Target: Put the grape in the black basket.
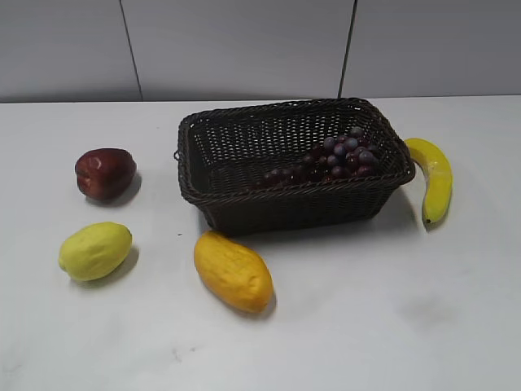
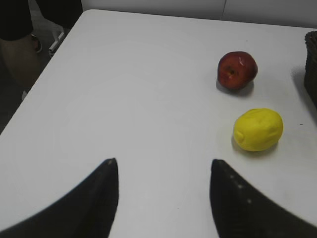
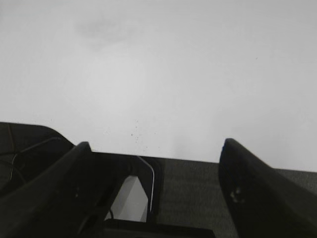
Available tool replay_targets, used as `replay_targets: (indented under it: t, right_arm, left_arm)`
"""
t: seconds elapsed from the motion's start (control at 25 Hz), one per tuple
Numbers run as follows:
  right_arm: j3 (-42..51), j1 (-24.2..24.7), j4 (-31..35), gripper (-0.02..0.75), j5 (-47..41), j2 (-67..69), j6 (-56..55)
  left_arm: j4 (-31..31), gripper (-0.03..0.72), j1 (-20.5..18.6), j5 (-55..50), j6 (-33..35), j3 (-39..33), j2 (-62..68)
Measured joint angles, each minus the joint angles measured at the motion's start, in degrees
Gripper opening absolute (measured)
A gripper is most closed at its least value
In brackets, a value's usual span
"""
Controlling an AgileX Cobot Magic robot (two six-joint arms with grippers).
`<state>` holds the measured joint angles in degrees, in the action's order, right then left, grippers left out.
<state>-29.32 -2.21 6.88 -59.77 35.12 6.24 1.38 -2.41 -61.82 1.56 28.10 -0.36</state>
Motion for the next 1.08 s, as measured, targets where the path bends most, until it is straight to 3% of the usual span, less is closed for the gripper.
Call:
replay_targets:
  t: [0.44, 1.08]
  right_arm:
    - [0.1, 0.0, 0.1, 0.593, -0.2, -21.5, -0.1]
    - [0.1, 0.0, 0.1, 0.592, -0.3, -32.2, -0.1]
  left_arm:
    - [-0.1, 0.552, 0.0, 0.0, 0.0, 0.0, 0.0]
    - [-0.1, 0.552, 0.0, 0.0, 0.0, 0.0, 0.0]
